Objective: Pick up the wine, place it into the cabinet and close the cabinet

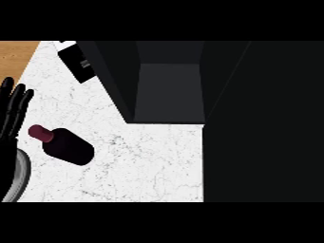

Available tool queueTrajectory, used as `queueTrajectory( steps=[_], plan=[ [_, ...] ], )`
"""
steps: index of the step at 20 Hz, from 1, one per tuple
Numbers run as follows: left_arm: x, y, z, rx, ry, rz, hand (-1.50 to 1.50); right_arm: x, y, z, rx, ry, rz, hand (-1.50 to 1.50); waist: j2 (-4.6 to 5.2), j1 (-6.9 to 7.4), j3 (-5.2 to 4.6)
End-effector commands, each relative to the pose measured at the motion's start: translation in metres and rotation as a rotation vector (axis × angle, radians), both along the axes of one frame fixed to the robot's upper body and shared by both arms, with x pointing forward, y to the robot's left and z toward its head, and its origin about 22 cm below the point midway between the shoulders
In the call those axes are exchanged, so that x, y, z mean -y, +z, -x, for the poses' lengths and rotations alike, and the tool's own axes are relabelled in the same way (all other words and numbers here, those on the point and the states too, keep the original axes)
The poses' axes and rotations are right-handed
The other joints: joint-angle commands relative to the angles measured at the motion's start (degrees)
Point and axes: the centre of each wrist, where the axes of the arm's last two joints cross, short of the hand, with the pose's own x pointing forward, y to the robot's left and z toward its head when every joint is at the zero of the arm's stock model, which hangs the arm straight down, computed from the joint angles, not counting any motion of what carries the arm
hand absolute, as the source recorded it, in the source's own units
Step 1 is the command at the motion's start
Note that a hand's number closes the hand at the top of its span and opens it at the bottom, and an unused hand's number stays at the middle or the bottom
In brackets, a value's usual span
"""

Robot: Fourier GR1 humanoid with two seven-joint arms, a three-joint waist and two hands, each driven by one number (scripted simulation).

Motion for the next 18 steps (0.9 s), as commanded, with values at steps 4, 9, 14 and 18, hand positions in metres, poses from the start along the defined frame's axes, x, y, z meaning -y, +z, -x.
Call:
queueTrajectory(
  steps=[4,9,14,18],
  plan=[
    [-0.021,0.006,-0.038,0.033,-0.288,0.010,-1.50,-0.007,0.006,0.020,0.032,0.025,-0.006,-1.50,-0.03,-2.25,0.15],
    [-0.015,-0.024,-0.039,-0.225,-0.556,0.247,-1.50,-0.025,-0.007,0.030,-0.134,0.279,-0.058,-1.50,0.00,-2.17,0.16],
    [-0.055,0.007,-0.055,-0.292,-0.616,0.280,-1.50,-0.017,0.021,0.055,-0.159,0.289,-0.054,-1.50,-0.28,-1.15,0.23],
    [-0.030,0.017,-0.050,-0.301,-0.620,0.310,-1.50,-0.003,0.036,0.060,-0.165,0.278,-0.043,-1.50,-0.24,-0.69,0.26]
  ],
)
